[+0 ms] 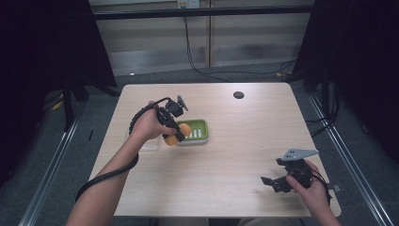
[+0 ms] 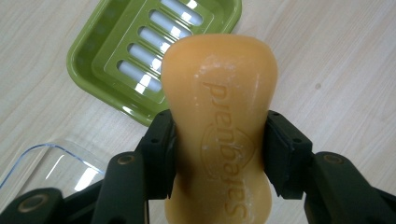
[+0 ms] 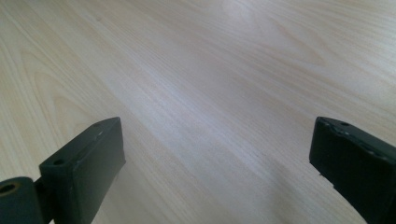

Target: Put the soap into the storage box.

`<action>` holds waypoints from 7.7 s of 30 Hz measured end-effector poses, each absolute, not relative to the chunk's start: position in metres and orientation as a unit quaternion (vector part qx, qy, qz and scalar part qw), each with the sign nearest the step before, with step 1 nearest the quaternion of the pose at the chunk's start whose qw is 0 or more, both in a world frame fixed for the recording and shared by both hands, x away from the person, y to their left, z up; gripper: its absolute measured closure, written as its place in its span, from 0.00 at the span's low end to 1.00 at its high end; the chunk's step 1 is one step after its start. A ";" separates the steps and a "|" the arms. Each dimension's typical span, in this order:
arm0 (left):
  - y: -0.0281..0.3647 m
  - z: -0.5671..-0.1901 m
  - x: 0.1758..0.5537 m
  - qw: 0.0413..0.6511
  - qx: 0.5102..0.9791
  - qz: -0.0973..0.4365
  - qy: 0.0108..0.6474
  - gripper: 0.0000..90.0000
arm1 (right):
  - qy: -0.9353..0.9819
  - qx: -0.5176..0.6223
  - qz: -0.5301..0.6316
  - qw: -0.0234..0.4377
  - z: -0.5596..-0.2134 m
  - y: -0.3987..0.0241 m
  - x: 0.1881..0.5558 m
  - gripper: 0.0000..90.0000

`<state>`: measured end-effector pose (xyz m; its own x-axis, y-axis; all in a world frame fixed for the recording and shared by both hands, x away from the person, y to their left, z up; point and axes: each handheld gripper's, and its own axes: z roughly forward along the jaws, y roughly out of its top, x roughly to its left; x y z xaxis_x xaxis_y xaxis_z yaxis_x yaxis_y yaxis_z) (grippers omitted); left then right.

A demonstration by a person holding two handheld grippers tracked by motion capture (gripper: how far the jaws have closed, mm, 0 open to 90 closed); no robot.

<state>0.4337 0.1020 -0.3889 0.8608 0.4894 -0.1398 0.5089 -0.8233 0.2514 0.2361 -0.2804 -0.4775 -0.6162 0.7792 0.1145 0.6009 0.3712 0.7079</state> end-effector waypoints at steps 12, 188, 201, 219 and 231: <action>0.095 -0.388 0.442 0.132 0.959 -0.031 0.249 0.56 | 0.819 0.421 0.370 0.121 -0.477 -0.280 0.236 0.04; 0.050 -0.434 0.496 0.091 0.984 -0.007 0.152 0.56 | 0.820 0.415 0.375 0.120 -0.477 -0.282 0.236 0.04; 0.048 -0.443 0.495 0.094 0.983 -0.011 0.159 0.55 | 0.822 0.414 0.373 0.118 -0.478 -0.281 0.236 0.04; 0.049 -0.454 0.498 0.099 0.977 -0.023 0.187 0.55 | 0.821 0.418 0.371 0.117 -0.479 -0.281 0.236 0.04; 0.052 -0.448 0.500 0.120 0.970 -0.030 0.208 0.51 | 0.822 0.418 0.369 0.117 -0.480 -0.281 0.236 0.04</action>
<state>0.5001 0.0524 -0.4482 0.9113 0.3974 -0.1076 0.4116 -0.8845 0.2196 0.2359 -0.2811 -0.4798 -0.6231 0.7734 0.1166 0.6005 0.3776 0.7048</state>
